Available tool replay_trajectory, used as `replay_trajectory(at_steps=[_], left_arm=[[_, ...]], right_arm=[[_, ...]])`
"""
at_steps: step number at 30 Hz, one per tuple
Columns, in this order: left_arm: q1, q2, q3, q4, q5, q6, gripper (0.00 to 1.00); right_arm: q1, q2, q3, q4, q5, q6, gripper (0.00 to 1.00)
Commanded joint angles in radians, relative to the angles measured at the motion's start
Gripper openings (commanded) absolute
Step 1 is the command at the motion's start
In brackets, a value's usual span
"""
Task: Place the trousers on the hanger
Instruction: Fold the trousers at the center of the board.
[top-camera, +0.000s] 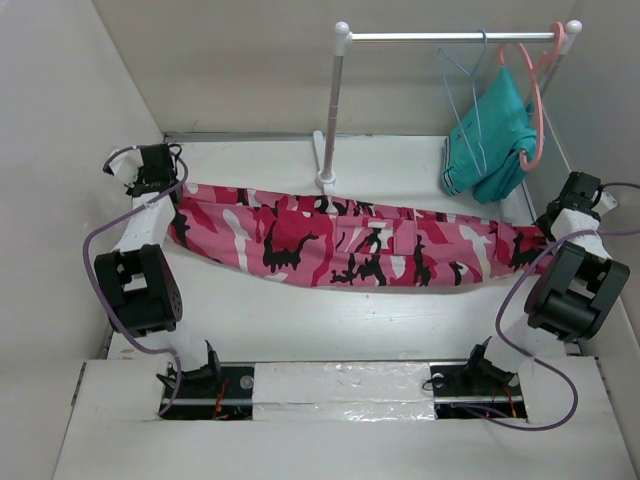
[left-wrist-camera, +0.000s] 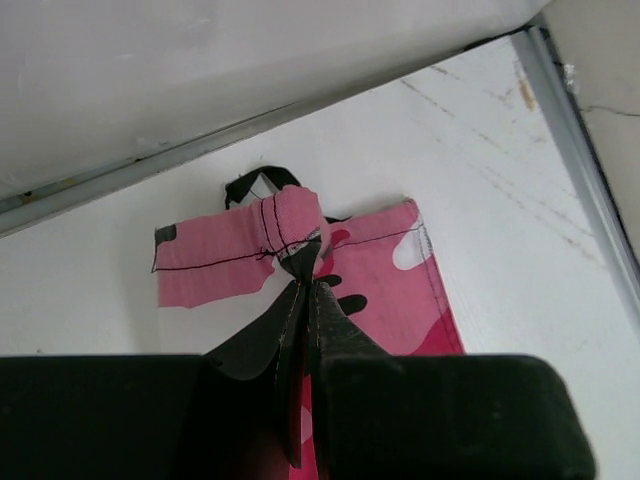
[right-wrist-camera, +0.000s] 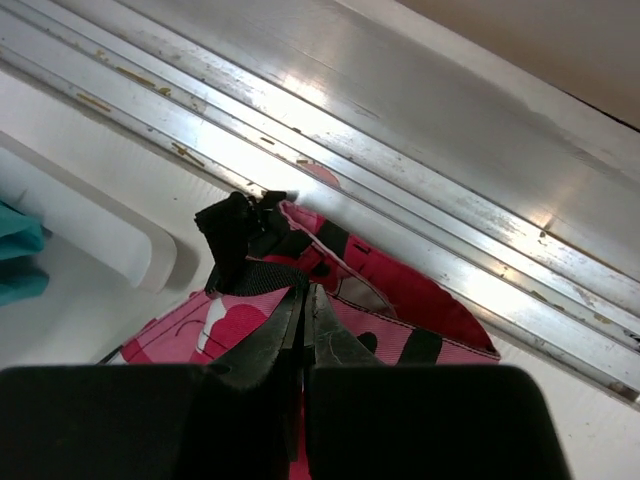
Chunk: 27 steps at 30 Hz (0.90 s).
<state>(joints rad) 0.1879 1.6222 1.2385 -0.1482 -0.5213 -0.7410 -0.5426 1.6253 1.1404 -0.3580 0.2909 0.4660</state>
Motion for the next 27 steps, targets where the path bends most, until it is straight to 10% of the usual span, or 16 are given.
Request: replay_trajectory(at_steps=[1,27], left_arm=[[0.030,0.033,0.081,0.022,-0.069,0.026,0.00],[-0.011,0.421,0.406,0.068,0.020,0.173,0.12]], right_arm=[[-0.017,0.007,0.081,0.109,0.025,0.013,0.00],[-0.017,0.304,0.242,0.258,-0.075,0.008,0.00]])
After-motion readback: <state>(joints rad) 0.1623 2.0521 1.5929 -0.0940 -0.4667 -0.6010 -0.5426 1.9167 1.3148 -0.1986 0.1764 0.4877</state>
